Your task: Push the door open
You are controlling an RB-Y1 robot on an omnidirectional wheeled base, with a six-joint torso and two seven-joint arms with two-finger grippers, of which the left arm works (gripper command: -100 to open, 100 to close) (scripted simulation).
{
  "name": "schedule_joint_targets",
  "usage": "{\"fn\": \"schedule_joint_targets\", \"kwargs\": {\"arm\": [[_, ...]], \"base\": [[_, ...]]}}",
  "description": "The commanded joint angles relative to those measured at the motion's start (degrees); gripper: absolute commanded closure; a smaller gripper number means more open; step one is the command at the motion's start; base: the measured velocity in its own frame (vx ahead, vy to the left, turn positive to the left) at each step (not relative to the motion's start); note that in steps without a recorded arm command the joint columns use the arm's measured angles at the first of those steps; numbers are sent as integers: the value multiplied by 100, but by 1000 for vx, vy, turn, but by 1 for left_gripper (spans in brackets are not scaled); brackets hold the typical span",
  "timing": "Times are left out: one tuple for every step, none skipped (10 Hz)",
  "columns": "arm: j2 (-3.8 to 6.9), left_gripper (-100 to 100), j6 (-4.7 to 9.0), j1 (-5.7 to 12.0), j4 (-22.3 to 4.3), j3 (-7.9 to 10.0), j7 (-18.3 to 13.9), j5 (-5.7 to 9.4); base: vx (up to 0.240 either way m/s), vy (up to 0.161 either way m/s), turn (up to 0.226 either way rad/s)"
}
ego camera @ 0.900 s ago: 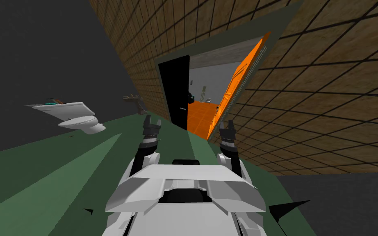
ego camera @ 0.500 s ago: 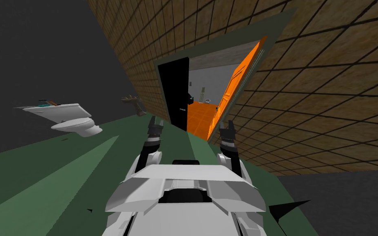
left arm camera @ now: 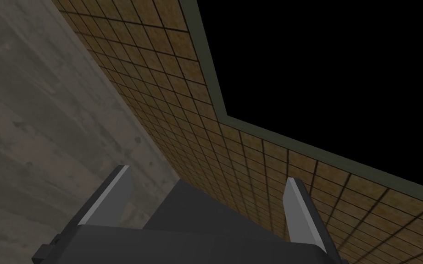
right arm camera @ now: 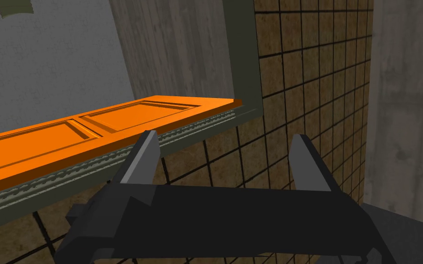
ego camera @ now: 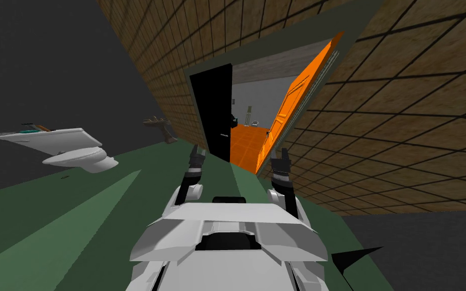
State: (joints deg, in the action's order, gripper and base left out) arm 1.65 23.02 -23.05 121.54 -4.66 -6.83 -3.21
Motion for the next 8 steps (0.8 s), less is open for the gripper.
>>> {"fn": "schedule_joint_targets", "kwargs": {"arm": [[53,-100,13,159,-247,0,-16,33],[75,-100,24,247,-392,-8,-19,47],[96,-100,36,341,-546,-17,-22,62],[117,-100,49,443,-715,-26,-25,79],[138,-100,62,546,-885,-36,-28,95],[159,-100,75,649,-1054,-45,-32,112],[179,-100,88,752,-1223,-55,-35,128],[198,-100,102,864,-1375,-65,-38,146]], "base": [[101,61,-31],[84,67,-42],[69,55,-43],[82,49,-46],[95,47,-47],[91,52,-50],[102,56,-52],[95,50,-56]]}}
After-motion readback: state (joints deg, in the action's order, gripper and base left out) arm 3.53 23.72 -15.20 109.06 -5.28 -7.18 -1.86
